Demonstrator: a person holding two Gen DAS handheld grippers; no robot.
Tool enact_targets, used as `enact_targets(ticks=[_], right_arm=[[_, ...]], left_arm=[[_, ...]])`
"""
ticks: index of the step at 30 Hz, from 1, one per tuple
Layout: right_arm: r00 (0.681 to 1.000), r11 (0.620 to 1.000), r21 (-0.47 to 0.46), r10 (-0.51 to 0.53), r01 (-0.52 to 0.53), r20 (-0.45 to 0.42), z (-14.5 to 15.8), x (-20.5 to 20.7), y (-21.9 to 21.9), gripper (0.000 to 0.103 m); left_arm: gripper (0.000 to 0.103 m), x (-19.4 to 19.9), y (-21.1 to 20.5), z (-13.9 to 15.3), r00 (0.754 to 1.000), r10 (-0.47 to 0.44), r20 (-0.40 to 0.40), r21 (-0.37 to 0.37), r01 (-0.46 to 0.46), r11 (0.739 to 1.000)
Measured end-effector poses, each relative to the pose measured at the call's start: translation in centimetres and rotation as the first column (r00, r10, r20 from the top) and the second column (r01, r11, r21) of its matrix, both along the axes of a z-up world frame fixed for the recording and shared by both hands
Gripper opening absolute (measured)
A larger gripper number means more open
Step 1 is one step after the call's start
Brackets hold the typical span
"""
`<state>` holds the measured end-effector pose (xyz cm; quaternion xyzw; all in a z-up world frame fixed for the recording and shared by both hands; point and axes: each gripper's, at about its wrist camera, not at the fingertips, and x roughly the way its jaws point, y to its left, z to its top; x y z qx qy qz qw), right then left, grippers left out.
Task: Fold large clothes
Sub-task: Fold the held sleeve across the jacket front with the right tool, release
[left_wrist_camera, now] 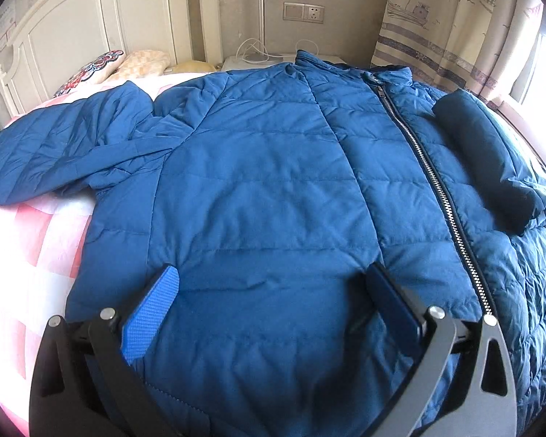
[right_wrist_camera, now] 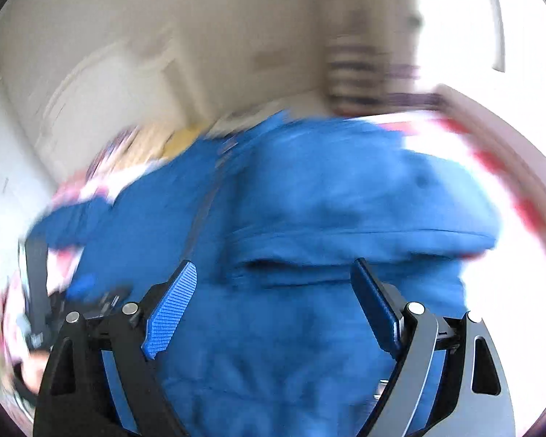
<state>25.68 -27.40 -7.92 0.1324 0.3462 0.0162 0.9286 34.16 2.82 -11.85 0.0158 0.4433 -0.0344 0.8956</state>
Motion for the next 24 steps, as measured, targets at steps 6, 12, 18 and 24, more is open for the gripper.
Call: enact_targets(ticks=[6, 12, 18, 24], right_arm=[[0.938, 0.870, 0.352, -0.313, 0.346, -0.149, -2.7, -0.1, -12.3, 0.084], [0.933, 0.867, 0.347, -0.310, 0.357, -0.184, -4.2, 4.9, -12.8, 0.084], [0.931, 0.912, 0.209, -0.363, 0.352, 0.020, -1.5, 5.6, -10.3, 0.037], [0.958, 0.996, -0.032, -0.072, 0.084, 0.278, 5.2, 7.3, 0.6, 0.031]], left_arm=[[0.101, 0.0, 0.0, 0.0, 1.000, -0.001, -0.001, 0.003, 0.001, 1.000], [0.101, 0.0, 0.0, -0.1, 1.000, -0.001, -0.001, 0.002, 0.001, 1.000], [0.101, 0.0, 0.0, -0.1, 1.000, -0.002, -0.001, 0.002, 0.002, 1.000], [0.101, 0.0, 0.0, -0.1, 1.000, -0.002, -0.001, 0.002, 0.002, 1.000]])
